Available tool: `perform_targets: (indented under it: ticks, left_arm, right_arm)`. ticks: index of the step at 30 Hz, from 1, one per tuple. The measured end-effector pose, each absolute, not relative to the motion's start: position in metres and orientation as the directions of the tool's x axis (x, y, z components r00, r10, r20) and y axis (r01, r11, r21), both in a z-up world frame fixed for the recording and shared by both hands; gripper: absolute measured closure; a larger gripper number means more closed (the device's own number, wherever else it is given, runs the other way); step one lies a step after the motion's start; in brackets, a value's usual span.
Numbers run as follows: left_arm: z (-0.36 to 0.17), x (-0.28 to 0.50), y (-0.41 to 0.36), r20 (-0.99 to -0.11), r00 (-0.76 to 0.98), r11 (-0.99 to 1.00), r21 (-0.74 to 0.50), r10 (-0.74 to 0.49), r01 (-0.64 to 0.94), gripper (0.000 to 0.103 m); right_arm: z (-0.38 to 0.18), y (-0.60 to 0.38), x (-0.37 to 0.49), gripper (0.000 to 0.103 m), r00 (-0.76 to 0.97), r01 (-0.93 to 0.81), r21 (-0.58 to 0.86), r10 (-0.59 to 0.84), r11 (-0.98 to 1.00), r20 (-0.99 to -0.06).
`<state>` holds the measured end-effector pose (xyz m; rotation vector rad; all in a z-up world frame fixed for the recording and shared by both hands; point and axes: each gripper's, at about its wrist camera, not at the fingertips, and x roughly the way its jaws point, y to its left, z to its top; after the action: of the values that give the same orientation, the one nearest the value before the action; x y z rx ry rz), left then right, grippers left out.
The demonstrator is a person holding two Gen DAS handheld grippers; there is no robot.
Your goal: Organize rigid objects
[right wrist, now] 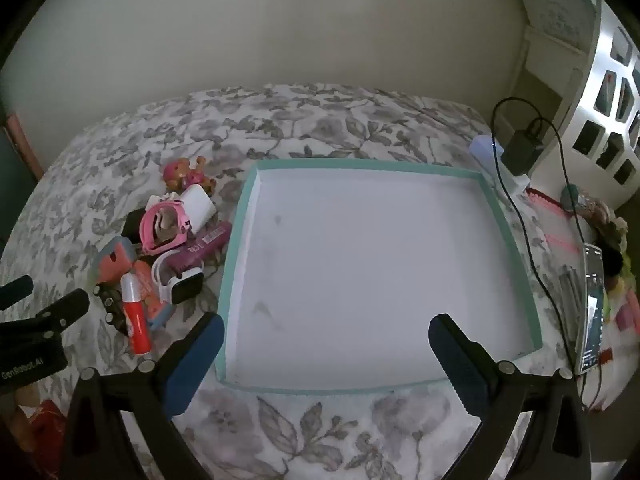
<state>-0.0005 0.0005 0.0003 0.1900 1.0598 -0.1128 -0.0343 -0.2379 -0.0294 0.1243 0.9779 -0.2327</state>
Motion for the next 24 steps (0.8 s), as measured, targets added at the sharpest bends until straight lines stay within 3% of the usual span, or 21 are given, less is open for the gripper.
perform_targets:
  ticks: [15, 24]
  left_arm:
    - [-0.004, 0.004, 0.005, -0.908, 0.413, 0.989, -0.003, -0.065, 0.149, 0.000]
    - [-0.007, 0.007, 0.008, -0.913, 0.404, 0.992, -0.001, -0.053, 0.128, 0.000]
  right_arm:
    - [-0.032, -0.236, -0.032, 0.000, 0.518, 0.249, -0.020, -0.150, 0.968, -0.842]
    - [-0.033, -0.234, -0.032, 0.000, 0.515, 0.246, -0.031, -0.158, 0.969, -0.843]
